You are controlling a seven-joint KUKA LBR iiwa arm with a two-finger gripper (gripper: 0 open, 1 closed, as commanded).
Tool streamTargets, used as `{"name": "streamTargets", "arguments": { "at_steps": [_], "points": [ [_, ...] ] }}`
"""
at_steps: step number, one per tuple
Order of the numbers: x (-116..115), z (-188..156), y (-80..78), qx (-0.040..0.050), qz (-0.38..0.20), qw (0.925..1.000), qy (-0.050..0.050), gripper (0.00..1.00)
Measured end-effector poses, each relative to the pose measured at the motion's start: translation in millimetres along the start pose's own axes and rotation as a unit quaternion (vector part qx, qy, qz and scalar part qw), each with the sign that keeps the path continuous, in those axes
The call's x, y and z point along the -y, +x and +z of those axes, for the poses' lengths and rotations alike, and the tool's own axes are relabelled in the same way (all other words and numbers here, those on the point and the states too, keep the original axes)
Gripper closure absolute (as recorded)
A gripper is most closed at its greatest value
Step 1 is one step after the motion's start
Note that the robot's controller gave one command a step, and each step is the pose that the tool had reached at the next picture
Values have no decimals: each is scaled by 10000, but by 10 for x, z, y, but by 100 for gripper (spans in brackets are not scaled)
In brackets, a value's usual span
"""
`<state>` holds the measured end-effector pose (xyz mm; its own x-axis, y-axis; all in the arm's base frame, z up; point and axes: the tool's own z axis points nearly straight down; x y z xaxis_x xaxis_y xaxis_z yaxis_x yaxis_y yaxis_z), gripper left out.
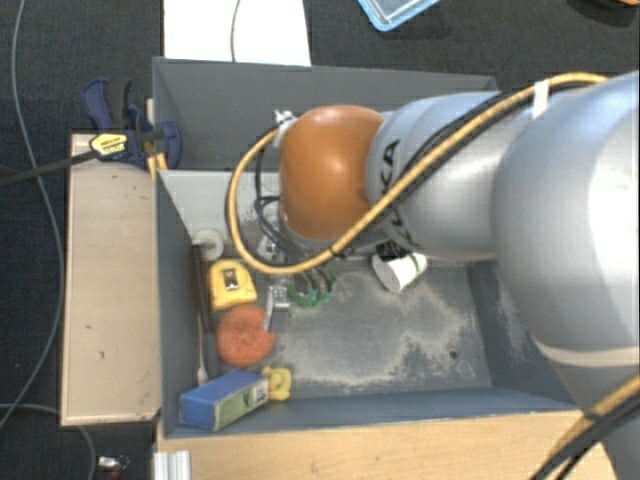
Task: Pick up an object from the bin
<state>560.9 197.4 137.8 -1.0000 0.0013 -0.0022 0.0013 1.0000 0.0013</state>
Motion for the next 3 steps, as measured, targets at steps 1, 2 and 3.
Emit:
{"name": "streamTargets", "arguments": {
  "at_steps": [1,2,3],
  "points": [
    [-295,474,-183,41,1228,9924,-21,0],
    [441,614,-278,18,282,9996,-14,0],
    [106,638,-228,23,1436,9896,-20,0]
  ]
}}
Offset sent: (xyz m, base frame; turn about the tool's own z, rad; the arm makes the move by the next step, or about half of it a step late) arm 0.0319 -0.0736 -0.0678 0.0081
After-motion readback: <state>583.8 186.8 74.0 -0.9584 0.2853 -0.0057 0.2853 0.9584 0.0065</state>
